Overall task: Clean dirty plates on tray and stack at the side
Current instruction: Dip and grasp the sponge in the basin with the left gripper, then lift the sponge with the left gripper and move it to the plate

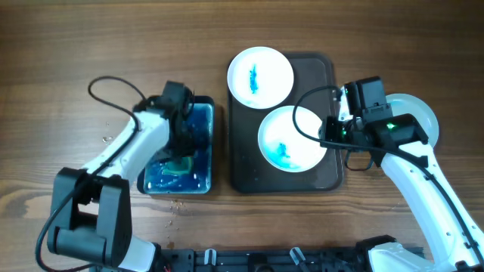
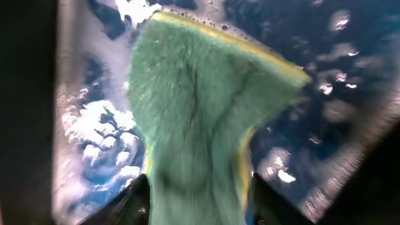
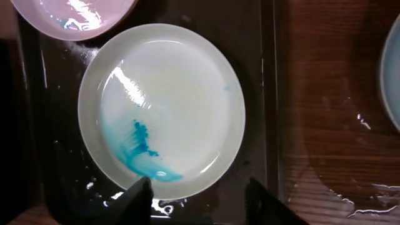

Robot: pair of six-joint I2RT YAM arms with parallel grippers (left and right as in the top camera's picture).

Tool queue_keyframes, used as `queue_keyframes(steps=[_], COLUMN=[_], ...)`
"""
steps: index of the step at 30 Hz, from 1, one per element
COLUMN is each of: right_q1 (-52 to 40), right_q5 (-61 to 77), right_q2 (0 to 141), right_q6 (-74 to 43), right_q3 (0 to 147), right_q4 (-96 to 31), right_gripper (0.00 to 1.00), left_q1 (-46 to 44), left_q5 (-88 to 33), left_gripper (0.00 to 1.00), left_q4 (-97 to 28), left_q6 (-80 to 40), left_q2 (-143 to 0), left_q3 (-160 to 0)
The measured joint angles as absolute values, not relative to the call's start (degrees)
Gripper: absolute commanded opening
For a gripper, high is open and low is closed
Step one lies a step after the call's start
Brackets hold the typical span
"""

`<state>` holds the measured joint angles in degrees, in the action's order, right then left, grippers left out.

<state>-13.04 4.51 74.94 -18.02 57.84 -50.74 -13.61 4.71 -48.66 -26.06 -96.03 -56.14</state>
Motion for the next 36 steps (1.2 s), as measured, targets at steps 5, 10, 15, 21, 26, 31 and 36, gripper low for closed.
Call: queue_keyframes(steps=[5,10,15,21,26,31,36], right_q1=[-12.7,-9.6,-4.0,-2.0,-2.8,-4.1,-4.1], right_q5=[2.9,2.7,8.8,14.0,15.3,15.5,17.2], right_q2=[75.3,79.2,85.7,92.2,97.4,101.5,101.7], right_q6=[-18.4,-18.6,-14.4,-9.5,-7.5,-8.7,-10.9], right_q3=[57.8,57.8,57.8,57.8,57.8,55.7,55.3], right_q4=[-50.6,-50.1,-47.4,-46.4,-44.0,-37.8,-36.6], right_gripper=[0.55,0.55,0.5,0.4,0.28,0.1,0.04], left_q1=[-13.5,-13.5,-13.5,-13.5,-13.8,-14.9,-17.9], left_q5=[5.2,5.3,5.3,4.8,2.2,-2.3,-7.3], left_gripper=[0.04,0.04,0.04,0.04,0.04,0.04,0.04], left_q4=[-41.5,-46.3,-57.3,-65.3,-66.5,-66.4,-64.4], left_q6=[-26.2,-26.2,-26.2,-25.4,-24.2,-24.0,-24.1], left_q2=[-95.3,-95.2,-94.8,-91.5,-89.2,-89.4,-90.9], left_q3=[-50.7,-52.6,-60.7,-75.5,-83.9,-84.3,-84.3])
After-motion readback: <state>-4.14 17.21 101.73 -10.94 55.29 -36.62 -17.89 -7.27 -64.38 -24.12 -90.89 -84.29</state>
